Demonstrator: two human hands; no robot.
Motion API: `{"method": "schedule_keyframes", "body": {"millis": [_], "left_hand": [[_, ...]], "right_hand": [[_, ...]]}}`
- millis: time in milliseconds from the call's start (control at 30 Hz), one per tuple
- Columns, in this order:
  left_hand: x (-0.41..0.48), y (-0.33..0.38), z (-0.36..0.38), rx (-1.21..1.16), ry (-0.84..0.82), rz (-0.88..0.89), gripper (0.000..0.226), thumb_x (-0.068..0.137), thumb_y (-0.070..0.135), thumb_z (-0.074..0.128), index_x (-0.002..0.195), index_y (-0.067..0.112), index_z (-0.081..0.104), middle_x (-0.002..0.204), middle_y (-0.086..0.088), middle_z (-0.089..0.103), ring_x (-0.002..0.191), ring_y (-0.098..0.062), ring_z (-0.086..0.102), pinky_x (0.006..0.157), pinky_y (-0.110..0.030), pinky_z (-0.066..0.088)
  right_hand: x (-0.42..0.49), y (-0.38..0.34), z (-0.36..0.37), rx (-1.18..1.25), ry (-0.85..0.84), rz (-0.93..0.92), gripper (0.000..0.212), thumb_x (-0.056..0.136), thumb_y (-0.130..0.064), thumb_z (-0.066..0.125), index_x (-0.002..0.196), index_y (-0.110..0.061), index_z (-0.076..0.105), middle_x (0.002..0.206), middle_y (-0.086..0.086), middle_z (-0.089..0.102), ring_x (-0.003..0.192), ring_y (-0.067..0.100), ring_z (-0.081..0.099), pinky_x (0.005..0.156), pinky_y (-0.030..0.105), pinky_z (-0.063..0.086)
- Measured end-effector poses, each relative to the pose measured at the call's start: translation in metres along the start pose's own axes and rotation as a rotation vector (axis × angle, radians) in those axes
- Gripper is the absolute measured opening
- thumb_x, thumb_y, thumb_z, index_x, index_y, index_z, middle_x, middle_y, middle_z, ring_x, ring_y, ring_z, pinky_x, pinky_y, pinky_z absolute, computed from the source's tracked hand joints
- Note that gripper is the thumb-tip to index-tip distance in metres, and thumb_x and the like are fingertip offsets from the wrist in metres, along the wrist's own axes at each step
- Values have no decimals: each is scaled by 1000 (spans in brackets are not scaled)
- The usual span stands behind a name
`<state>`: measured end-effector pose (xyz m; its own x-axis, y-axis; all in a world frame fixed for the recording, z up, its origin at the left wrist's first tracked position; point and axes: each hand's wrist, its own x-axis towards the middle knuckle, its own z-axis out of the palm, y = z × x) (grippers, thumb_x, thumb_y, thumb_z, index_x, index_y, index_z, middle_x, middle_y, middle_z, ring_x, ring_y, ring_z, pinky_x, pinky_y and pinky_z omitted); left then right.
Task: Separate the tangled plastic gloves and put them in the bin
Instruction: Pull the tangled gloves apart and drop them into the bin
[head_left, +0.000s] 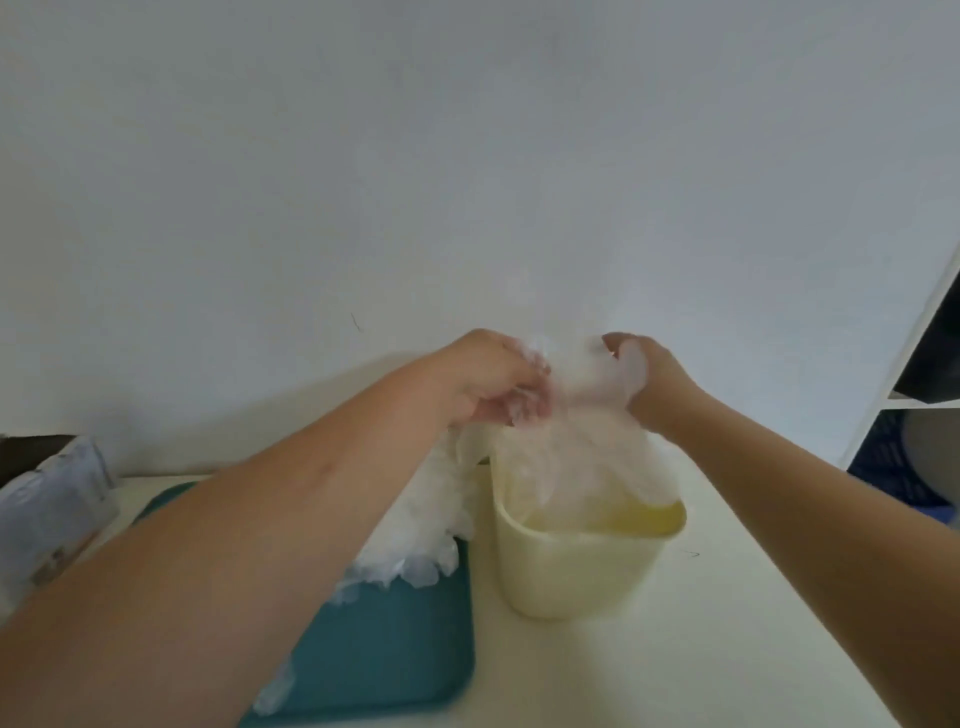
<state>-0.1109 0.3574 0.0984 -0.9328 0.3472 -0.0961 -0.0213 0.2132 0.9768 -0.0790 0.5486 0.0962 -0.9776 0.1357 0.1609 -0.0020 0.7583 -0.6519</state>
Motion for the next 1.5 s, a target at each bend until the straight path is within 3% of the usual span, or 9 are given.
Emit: {"method": "schedule_keyframes", "body": {"millis": [100, 233, 400, 500, 633, 1033, 1200, 1333, 1500], "left_hand": [[23, -13, 18, 198, 99, -30, 22, 83, -15, 67, 83, 7, 67, 65, -15, 61, 46, -23, 58, 52, -31, 49], [38, -17, 34, 436, 137, -67, 15, 83, -14, 66, 86, 0, 71, 76, -25, 69, 62, -29, 61, 59, -38, 47], [40, -21, 28, 332, 194, -58, 25, 81, -1, 67, 105, 4, 70, 91, -15, 68, 74, -26, 62, 61, -28, 50], [29, -25, 12, 83, 317, 24, 35, 90, 0, 60, 120, 17, 67, 123, -9, 68, 112, -26, 66, 99, -38, 56], [2, -27, -13, -14, 406, 145, 30, 89, 4, 64, 112, 23, 67, 118, -1, 68, 113, -20, 66, 104, -42, 57], [-94, -57, -59, 217, 375, 235, 14, 97, 15, 69, 105, 26, 73, 109, 6, 74, 101, -12, 71, 92, -29, 58], [-130, -92, -109, 480, 419, 146, 11, 96, 19, 69, 105, 24, 73, 106, 7, 73, 96, -12, 70, 93, -36, 59], [-153, -124, -157, 852, 365, -56, 33, 94, 39, 71, 124, 28, 64, 114, 11, 64, 95, -11, 63, 86, -30, 50], [-192, -171, -203, 1203, 348, -332, 36, 95, 54, 62, 97, 19, 57, 102, -2, 60, 87, -21, 56, 71, -32, 41]], "right_hand": [[0, 12, -22, -90, 124, -57, 62, 86, -13, 79, 142, -24, 55, 127, 3, 62, 108, 21, 65, 89, 28, 48], [-20, -3, -36, -49, 248, -134, 36, 99, -16, 59, 133, -27, 63, 129, -5, 64, 113, 16, 63, 98, 32, 50], [-62, -43, -2, -201, -359, -67, 41, 107, -35, 47, 146, -24, 53, 148, 1, 54, 128, 22, 55, 97, 29, 43], [-56, -46, 23, -383, -479, 14, 61, 108, -50, 35, 163, -28, 22, 169, -2, 25, 153, 25, 29, 117, 37, 28], [-40, -38, 56, -491, -594, 49, 65, 104, -53, 43, 161, -50, 13, 168, -3, 29, 147, 28, 38, 117, 41, 32], [-46, -76, 75, -1045, -498, -43, 37, 98, -26, 52, 133, -16, 59, 114, 3, 61, 111, 28, 62, 103, 44, 50], [-91, -148, 90, -867, -183, -333, 12, 94, -9, 52, 100, -17, 58, 87, -1, 55, 76, 21, 59, 75, 34, 49], [-113, -171, 154, -392, -430, -431, 44, 93, -10, 51, 134, -22, 65, 129, 2, 67, 113, 23, 65, 99, 40, 55], [-119, -158, 226, -99, -538, -345, 52, 86, -1, 49, 131, -18, 70, 129, 4, 70, 120, 20, 64, 106, 32, 49]]}}
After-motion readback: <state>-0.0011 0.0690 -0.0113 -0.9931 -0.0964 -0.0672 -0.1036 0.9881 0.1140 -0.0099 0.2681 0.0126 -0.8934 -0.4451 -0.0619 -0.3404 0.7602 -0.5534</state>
